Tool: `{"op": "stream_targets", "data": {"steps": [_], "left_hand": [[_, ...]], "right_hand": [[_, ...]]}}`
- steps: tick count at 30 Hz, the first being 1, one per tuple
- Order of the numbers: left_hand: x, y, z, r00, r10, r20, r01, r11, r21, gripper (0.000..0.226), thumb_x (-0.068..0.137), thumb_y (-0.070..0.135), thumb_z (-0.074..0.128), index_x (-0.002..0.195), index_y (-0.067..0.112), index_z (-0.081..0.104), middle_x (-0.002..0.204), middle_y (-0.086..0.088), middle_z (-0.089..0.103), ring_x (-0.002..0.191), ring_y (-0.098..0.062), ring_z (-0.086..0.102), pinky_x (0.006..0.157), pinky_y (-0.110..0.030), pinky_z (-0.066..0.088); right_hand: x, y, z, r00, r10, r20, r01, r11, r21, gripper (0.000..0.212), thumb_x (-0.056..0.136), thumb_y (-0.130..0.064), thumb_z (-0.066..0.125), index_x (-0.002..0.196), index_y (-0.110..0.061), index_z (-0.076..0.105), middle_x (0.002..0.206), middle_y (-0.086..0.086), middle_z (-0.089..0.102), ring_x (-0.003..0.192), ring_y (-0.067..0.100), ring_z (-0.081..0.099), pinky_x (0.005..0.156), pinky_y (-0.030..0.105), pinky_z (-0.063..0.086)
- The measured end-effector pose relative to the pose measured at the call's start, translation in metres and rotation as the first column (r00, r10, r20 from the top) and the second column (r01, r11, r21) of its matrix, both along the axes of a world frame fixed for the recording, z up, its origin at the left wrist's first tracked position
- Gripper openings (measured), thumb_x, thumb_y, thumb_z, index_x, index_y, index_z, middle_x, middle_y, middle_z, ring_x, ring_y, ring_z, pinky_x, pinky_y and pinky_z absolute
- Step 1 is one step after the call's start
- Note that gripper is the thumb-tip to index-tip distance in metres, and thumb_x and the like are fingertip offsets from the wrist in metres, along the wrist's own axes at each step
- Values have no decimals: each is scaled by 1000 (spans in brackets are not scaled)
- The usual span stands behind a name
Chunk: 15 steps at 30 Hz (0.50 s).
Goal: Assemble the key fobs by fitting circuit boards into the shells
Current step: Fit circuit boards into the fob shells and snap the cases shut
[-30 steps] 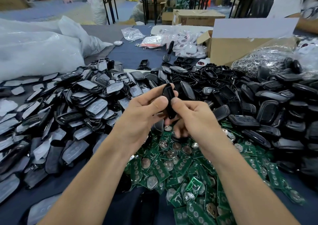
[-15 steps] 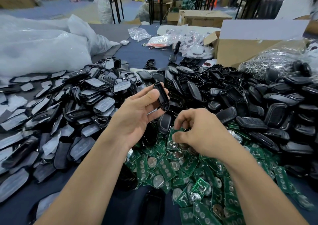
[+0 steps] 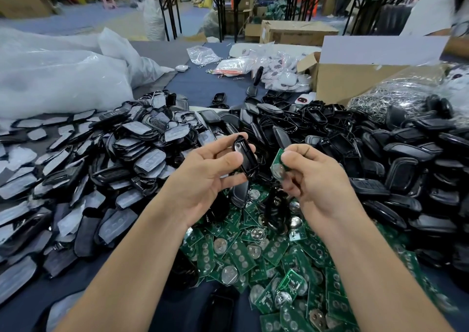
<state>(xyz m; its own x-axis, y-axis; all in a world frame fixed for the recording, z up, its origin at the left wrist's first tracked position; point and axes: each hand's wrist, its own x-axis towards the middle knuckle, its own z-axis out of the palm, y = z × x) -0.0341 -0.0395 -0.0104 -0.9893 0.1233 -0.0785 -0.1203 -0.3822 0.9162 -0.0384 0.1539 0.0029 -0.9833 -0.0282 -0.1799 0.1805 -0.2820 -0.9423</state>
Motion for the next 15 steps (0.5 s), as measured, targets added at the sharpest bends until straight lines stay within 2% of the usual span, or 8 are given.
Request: {"op": "stream_targets", "data": {"steps": [2,5,8,10,13,15], "left_hand": [[0,1,0,1000,-25,-13,25,1000,-6,41,80,15,74,121,22,78,127,-12,69,111,-25,66,95,-45,61],[2,2,1,999,-48,-25,48,999,-8,40,83,14,71,122,21,75,123,-9,76,105,-19,74,86,-37,64],[2,2,3,999,-41,-23,41,999,-18,45,83,14,71,128,19,72,124,-11,74,103,-19,73,88,-39,63],[3,2,4,999,-28,-16,28,999,-19,49,83,14,71,131,19,70,124,-14,71,104,-21,71,84,-37,65],[4,3,7,1000,-22,-10,21,999,-34,50,82,17,71,132,20,70,126,-18,67,107,-23,67,79,-32,65],[5,4,7,1000,-11,-1,11,999,-48,50,82,20,71,132,20,70,132,-24,67,108,-25,64,75,-28,63]], "right_hand": [[0,-1,1,1000,-17,2,17,1000,9,29,98,-1,62,78,-20,74,64,-2,65,57,10,54,54,22,39],[2,-1,2,1000,23,-17,-24,1000,-19,36,102,-3,57,82,-18,82,64,0,60,56,13,53,51,23,41],[2,-1,1,998,59,-21,-59,998,-1,31,103,-6,57,91,-18,83,66,-1,62,46,11,45,46,21,35],[1,-2,1,998,53,-31,-52,998,23,25,101,-5,62,92,-15,82,68,-3,64,44,9,42,45,19,36],[0,-1,0,997,51,-53,-49,998,47,23,98,2,62,97,-13,80,63,-4,61,51,9,47,47,19,38],[0,0,0,996,73,-57,-72,997,10,34,96,12,54,109,-10,76,60,-2,54,56,12,49,49,22,38]]}}
